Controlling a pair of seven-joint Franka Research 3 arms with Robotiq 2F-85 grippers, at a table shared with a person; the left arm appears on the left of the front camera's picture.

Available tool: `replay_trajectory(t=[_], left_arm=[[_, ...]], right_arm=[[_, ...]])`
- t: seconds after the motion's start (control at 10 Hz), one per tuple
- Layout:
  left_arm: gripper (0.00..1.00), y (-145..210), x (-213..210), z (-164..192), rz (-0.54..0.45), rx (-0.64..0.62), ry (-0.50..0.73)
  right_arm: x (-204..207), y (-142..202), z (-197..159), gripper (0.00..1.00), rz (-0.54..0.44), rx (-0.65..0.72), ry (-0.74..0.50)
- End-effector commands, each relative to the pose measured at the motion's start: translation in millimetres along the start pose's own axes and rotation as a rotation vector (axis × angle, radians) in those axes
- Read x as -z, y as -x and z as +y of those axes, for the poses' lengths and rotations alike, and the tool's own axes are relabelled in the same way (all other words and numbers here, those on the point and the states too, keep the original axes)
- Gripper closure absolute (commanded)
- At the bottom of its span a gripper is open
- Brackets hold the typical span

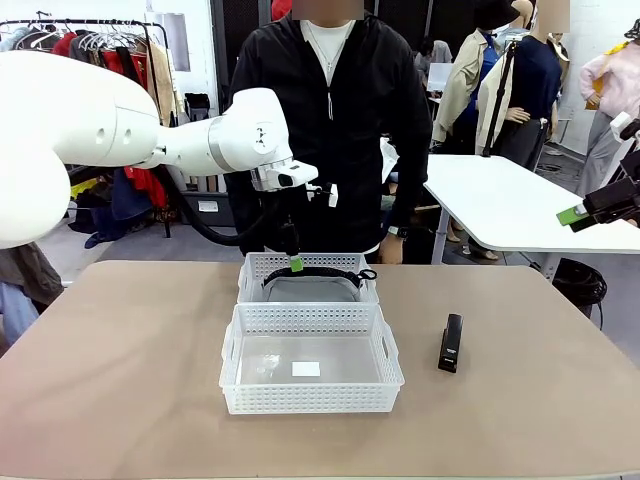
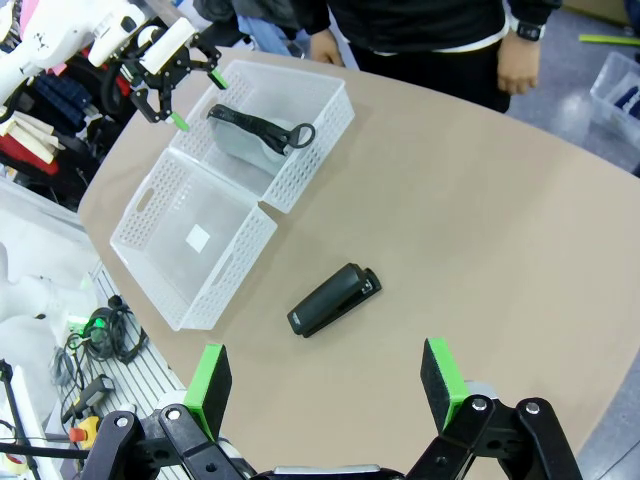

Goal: Distribute items into two baskets.
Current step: Pick up the Stapler that the person points to.

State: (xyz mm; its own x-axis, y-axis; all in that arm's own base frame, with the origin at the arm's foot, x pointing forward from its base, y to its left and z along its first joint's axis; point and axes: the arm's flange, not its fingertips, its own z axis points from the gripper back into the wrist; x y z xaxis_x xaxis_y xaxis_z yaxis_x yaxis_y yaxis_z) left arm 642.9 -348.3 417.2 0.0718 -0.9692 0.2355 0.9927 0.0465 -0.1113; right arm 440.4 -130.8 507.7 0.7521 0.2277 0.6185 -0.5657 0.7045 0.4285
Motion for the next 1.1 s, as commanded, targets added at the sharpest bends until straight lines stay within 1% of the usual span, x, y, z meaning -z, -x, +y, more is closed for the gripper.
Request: replay_trajectory(t=[0.0,0.6,0.7,0.8,1.0], left_arm=[[0.0,-1,-3,1,-0.002,0.001,-0.006],[0.0,0,0,0,0.0,0.0,0.0],[0.0,26,-23,-2,-0.032,-0.062,-0.031],[0.0,50,-45,-2,-0.072,-0.103,-0.037],[0.0,96,-76,1,-0.181,-0.164,-0.02]], right_arm=[[-1,-1,1,0.0,-0.003,-0.001,-0.002],[-1,-1,1,0.0,-0.003,-0.001,-0.002],[-1,-1,1,0.0,-0.003,-0.001,-0.002],[-1,-1,1,0.0,-0.003,-0.001,-0.002],[-1,-1,1,0.0,-0.003,-0.001,-0.002]])
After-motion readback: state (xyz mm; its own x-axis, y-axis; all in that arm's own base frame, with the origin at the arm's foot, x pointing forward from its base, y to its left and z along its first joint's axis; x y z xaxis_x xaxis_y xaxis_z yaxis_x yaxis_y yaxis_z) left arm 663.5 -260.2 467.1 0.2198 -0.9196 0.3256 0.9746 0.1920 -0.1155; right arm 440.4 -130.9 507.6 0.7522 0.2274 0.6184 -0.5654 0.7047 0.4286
